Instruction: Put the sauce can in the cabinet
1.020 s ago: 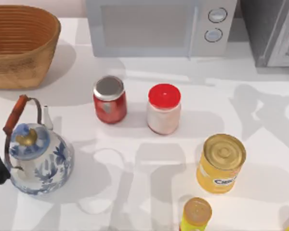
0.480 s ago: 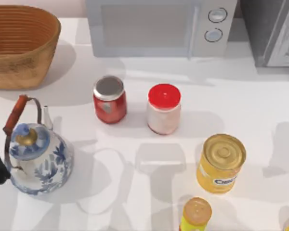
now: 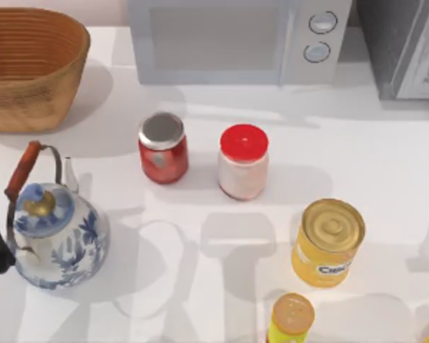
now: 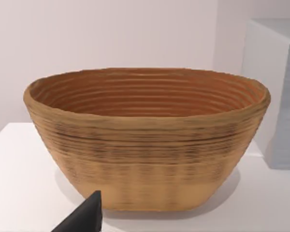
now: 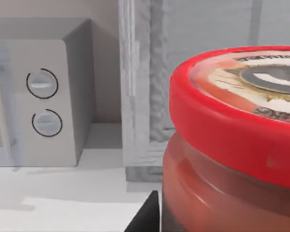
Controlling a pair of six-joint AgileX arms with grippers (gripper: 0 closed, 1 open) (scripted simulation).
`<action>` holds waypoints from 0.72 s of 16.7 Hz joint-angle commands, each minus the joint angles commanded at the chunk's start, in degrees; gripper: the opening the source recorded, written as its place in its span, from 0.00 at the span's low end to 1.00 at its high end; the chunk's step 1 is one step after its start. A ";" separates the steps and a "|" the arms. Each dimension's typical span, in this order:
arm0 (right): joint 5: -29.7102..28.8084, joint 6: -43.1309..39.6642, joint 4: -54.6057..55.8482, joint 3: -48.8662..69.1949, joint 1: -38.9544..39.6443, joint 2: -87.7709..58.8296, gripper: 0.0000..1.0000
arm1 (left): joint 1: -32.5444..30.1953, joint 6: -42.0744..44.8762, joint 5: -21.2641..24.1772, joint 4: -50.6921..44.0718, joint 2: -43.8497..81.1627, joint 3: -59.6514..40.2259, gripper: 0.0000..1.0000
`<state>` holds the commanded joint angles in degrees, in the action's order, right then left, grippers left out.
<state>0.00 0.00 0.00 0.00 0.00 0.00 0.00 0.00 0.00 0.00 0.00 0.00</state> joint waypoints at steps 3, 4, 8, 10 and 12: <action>0.09 0.15 0.08 0.08 0.15 -0.22 0.00 | 0.00 0.00 0.00 0.00 0.00 0.00 1.00; 0.09 0.15 0.08 0.08 0.15 -0.22 0.00 | 0.00 0.00 0.00 0.00 0.00 0.00 1.00; -0.53 0.34 -0.99 5.49 0.98 -4.13 0.00 | 0.00 0.00 0.00 0.00 0.00 0.00 1.00; -1.09 0.54 -2.47 11.57 1.66 -8.34 0.00 | 0.00 0.00 0.00 0.00 0.00 0.00 1.00; -1.78 0.66 -4.51 19.31 2.35 -13.45 0.00 | 0.00 0.00 0.00 0.00 0.00 0.00 1.00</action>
<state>-1.78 0.66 -4.51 19.30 2.35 -13.45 0.00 0.00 0.00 0.00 0.00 0.00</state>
